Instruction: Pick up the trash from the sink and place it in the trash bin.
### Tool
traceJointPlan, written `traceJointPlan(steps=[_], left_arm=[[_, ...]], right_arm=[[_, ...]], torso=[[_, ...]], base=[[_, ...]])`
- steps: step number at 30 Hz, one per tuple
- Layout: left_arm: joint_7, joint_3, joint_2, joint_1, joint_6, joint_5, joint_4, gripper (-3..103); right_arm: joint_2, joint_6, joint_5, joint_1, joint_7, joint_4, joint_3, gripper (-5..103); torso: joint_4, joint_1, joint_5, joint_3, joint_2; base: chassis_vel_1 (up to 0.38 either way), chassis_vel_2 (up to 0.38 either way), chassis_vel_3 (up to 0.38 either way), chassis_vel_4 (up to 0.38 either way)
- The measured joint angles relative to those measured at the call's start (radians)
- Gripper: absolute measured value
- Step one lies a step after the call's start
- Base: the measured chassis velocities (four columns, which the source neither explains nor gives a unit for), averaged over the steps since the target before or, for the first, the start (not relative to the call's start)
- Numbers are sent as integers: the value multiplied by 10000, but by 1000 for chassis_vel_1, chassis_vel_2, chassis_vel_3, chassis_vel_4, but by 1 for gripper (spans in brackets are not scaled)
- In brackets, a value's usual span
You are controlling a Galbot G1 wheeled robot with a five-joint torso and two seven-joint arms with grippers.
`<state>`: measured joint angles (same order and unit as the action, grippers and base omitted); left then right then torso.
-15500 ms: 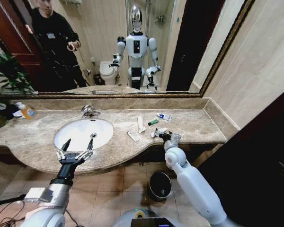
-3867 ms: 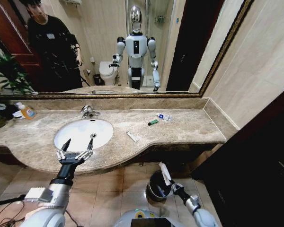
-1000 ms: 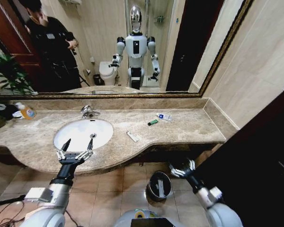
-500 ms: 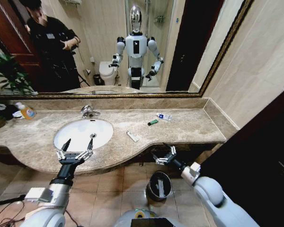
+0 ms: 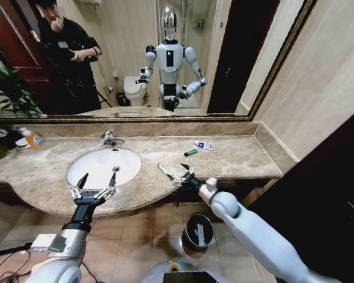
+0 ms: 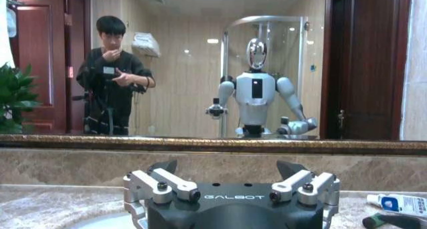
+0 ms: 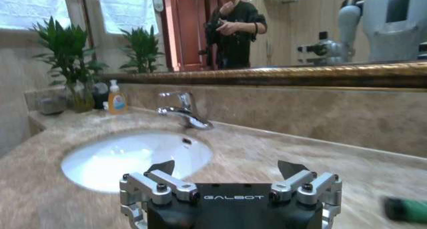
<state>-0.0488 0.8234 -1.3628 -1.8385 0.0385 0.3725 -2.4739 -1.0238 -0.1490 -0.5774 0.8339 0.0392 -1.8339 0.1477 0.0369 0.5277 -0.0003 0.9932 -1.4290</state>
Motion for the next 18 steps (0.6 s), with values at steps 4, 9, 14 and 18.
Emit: traceJointPlan(steps=[4,9,14,18], left_arm=[[0,0,0,0,0,0,1,100],[0,0,0,0,0,0,0,100],[1,0,0,0,0,0,1,100],[0,0,0,0,0,0,0,100]], right_arm=[[-594,-7,-100,-1035,-440,783,688,100],[-1041,-170,-272,-1462,-955,1435,809,100],[-932,-757,-518,-1591,-1630,1706,904,100],[-716,-1269,-1117,-1586,-2264,1369,1063,100]], torso=[[1,0,0,0,0],[0,0,1,0,0],[-1,0,2,0,0],[-2,0,2,-1,0]], base=[[0,0,0,0],[0,0,0,0],[0,0,0,0],[0,0,0,0]])
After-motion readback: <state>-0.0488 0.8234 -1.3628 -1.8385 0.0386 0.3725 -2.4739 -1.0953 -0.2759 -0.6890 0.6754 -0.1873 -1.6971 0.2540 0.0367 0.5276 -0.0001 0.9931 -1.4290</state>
